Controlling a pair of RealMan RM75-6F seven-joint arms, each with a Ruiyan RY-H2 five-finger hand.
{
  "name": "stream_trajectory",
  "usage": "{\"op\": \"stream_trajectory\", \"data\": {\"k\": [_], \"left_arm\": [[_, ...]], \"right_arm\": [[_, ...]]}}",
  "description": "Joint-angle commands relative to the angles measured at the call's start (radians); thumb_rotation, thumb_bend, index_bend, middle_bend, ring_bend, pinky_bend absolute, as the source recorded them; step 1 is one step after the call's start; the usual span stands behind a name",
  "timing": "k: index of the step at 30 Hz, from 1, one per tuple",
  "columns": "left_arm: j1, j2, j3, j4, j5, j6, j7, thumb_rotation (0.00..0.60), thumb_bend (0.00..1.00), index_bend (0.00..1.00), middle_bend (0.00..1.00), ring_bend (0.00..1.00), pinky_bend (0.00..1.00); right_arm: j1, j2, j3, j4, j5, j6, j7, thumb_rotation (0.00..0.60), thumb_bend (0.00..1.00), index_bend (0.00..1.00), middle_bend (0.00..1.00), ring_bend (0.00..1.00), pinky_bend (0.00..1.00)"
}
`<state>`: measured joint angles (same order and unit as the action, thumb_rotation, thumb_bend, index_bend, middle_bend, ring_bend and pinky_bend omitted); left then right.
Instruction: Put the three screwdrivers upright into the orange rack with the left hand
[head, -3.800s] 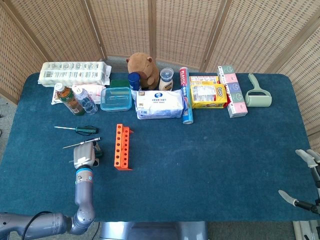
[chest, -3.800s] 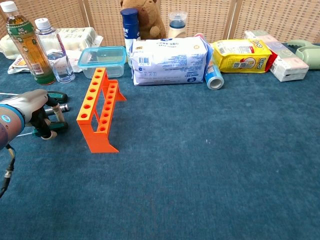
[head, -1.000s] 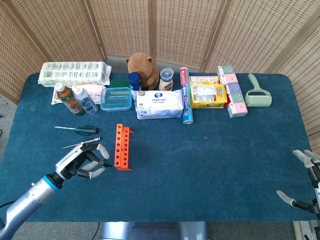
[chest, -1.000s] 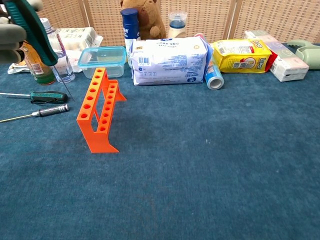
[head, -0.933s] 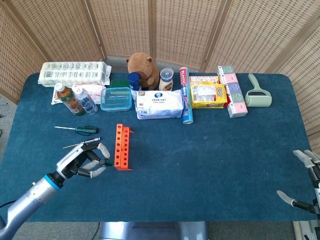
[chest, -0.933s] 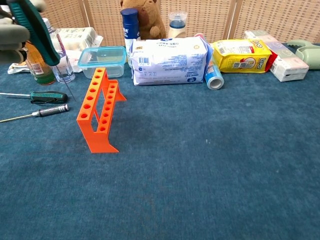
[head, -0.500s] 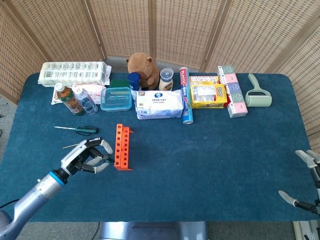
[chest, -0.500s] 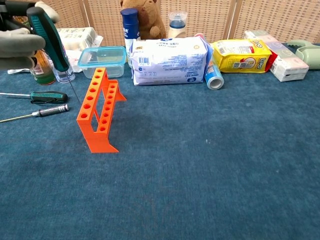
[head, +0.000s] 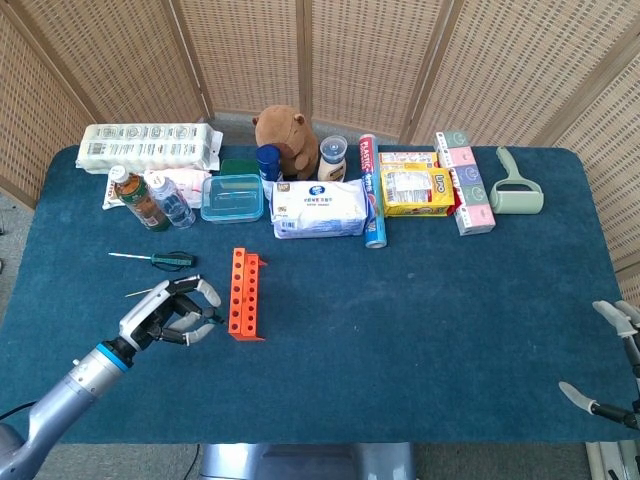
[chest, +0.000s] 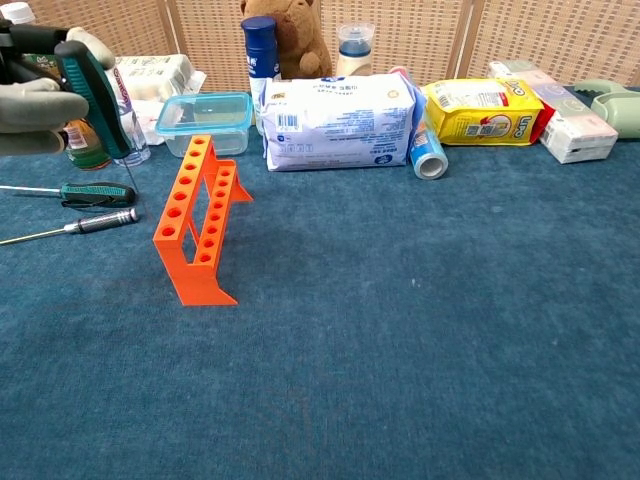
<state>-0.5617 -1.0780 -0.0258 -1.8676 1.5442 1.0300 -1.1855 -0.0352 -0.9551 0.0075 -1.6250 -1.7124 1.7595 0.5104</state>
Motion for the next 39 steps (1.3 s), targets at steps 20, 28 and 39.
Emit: {"op": "stream_trajectory", "data": {"k": [20,28,39], "left_arm": [[-0.002,-0.046,0.002,0.038,-0.017,-0.018,0.014,0.600,0.44,0.55,0.98,0.98,0.95],[-0.003,-0.070,-0.002,0.063,-0.023,-0.022,-0.005,0.600,0.44,0.55,0.98,0.98,0.95],[0.010,0.006,0.004,0.004,0.037,0.026,-0.024,0.600,0.44,0.55,0.98,0.98,0.95]], "right_arm": [[-0.002,0.001,0.002,0.004,-0.001,0.005,0.006,0.600,0.03,0.07,0.15,0.09,0.02],[-0.001,0.000,0.002,0.004,0.001,0.005,0.007,0.600,0.03,0.07,0.15,0.09,0.02],[-0.002,0.000,0.002,0.003,-0.001,0.005,0.005,0.600,0.03,0.07,0.15,0.09,0.02]]}}
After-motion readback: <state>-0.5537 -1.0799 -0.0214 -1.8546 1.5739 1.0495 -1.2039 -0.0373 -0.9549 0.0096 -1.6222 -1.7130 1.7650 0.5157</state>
